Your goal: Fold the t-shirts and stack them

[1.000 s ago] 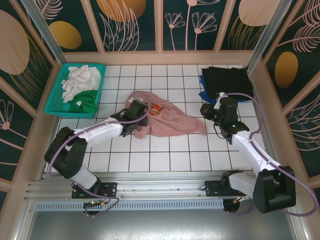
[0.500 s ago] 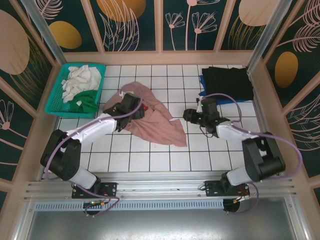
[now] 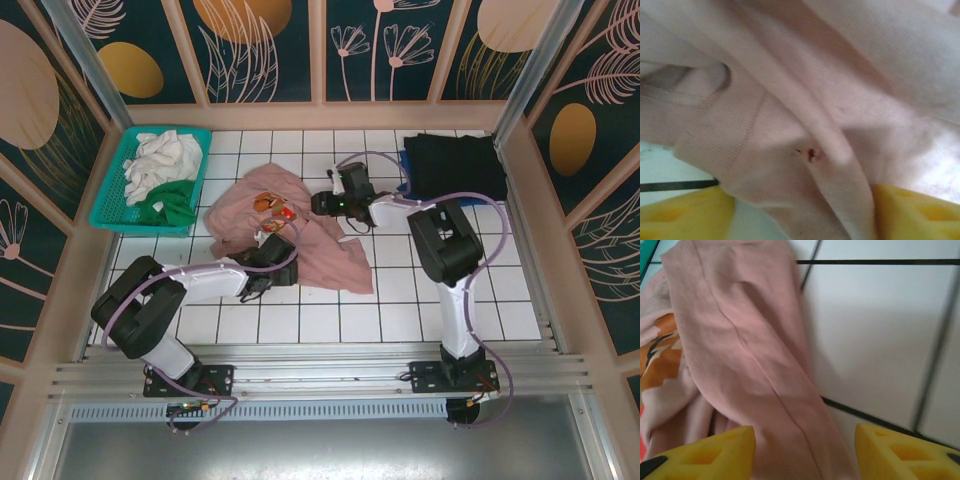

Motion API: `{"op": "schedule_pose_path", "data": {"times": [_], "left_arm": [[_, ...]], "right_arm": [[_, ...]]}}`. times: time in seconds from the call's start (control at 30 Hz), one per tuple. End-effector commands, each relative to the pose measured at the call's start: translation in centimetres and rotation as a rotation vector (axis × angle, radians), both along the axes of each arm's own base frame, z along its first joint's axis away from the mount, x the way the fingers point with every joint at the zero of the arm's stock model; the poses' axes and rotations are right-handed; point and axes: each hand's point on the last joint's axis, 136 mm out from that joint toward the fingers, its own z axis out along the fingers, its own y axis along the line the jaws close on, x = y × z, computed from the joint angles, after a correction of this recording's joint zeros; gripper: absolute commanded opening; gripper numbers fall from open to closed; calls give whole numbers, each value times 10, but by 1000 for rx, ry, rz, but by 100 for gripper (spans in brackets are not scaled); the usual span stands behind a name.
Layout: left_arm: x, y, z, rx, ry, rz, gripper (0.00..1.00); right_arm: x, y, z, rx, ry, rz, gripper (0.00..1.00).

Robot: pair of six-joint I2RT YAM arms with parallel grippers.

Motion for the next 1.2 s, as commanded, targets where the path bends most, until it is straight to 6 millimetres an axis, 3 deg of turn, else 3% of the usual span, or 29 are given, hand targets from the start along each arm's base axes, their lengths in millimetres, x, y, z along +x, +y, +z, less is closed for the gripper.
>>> {"op": "schedule_pose_path", "data": {"times": [0.0, 0.1, 0.17, 0.23, 0.33, 0.4, 0.5, 0.6, 0.67, 0.73, 1.0, 1.1, 1.17], "left_arm": [[9, -22, -2, -76, -1, -16, 48], [17, -22, 15, -60, -37, -11, 20], [25, -20, 36, -41, -78, -8, 4], [34, -15, 68, -22, -140, 6, 0], [48, -5, 136, -25, -279, 29, 0], [56, 7, 194, -43, -396, 63, 0], [55, 32, 272, -65, -554, 126, 0], [50, 49, 332, -97, -686, 164, 0], [53, 60, 355, -83, -740, 200, 0], [65, 69, 370, -59, -774, 237, 0], [162, 78, 407, -28, -781, 249, 0], [180, 83, 435, -17, -802, 252, 0], [177, 86, 457, -20, -828, 257, 0]], "right_arm": [[-5, 20, -15, -37, 43, 68, 56], [-3, 20, -20, -46, 64, 58, 46], [-1, 13, -12, -59, 57, 27, 22], [0, -1, 7, -75, 23, -31, 7], [-11, -26, 66, -49, -74, -113, 0], [-18, -63, 117, -17, -153, -212, 0], [-47, -97, 196, 32, -299, -299, 0], [-83, -116, 268, 115, -423, -312, 0], [-95, -123, 298, 140, -477, -313, 0], [-94, -128, 312, 132, -518, -324, 0], [2, -165, 338, 131, -506, -387, 0], [11, -170, 364, 149, -525, -382, 0], [4, -169, 380, 163, -545, -368, 0]]}}
